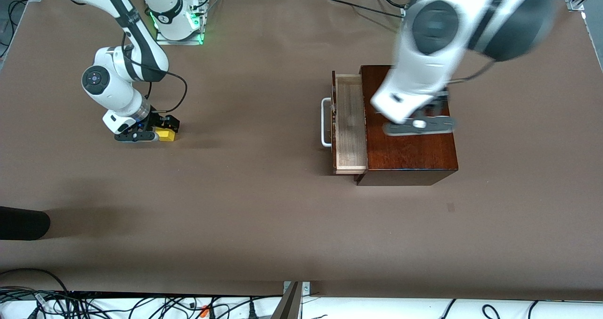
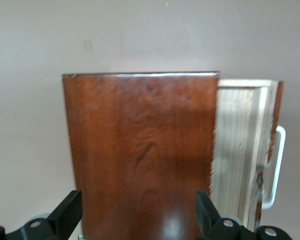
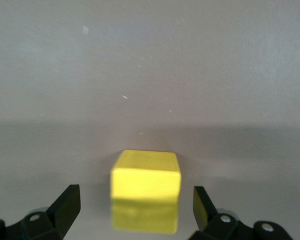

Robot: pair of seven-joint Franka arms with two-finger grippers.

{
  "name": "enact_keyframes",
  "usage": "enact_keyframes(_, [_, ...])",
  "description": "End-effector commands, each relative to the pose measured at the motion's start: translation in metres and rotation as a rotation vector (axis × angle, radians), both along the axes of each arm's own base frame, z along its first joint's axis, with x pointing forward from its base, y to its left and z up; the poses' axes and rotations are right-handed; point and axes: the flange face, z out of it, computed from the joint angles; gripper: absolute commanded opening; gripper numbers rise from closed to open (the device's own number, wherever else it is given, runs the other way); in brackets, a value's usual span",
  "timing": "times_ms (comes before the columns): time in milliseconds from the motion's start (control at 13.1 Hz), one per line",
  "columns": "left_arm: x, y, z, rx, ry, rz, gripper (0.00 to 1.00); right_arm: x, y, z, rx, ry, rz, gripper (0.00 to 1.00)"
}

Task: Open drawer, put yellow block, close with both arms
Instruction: 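Grasp the yellow cube with the right gripper and lift it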

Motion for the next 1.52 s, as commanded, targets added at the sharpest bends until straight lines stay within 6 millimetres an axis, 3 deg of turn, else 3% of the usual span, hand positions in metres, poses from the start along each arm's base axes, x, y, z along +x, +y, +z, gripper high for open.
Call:
enact_keyframes(0, [-0.002, 0.091, 0.025, -0.14, 0.044, -0.016, 1.0, -0.001, -0.006, -0.019, 0.009, -0.025, 0.01, 1.0])
enact_keyframes(152, [-0.008, 0.134, 0.036, -0.159, 0.02, -0.052, 1.0, 0.0, -0.006, -0.02, 0.01, -0.025, 0.01, 0.94])
enact_keyframes(381, [-0.035, 0.185, 0.049, -0.156, -0.071, -0.066, 1.0, 0.004, -0.005, -0.014, 0.01, -0.036, 0.014, 0.3])
enact_keyframes(457, [-0.046, 0.204, 0.055, -0.163, -0.106, -0.091, 1.0, 0.006, -0.005, -0.007, 0.009, -0.042, 0.01, 0.15])
enact_keyframes(533, [-0.056, 0.213, 0.06, -0.168, -0.109, -0.124, 1.0, 0.01, -0.004, 0.01, 0.006, -0.057, 0.01, 0.08])
enact_keyframes(762, [-0.049, 0.224, 0.042, -0.163, -0.076, -0.108, 1.0, 0.03, 0.0, 0.085, -0.016, -0.046, 0.029, 0.01])
enact_keyframes(1066, [-0.044, 0.221, 0.039, -0.164, -0.072, -0.109, 1.0, 0.068, 0.002, 0.227, -0.039, 0.099, 0.034, 0.01])
enact_keyframes(1219, [-0.044, 0.22, 0.039, -0.163, -0.073, -0.111, 1.0, 0.079, 0.013, 0.288, -0.038, 0.143, 0.036, 0.01])
enact_keyframes(1447, [-0.045, 0.217, 0.039, -0.162, -0.07, -0.115, 1.0, 0.081, 0.06, 0.331, -0.03, 0.109, 0.057, 0.01])
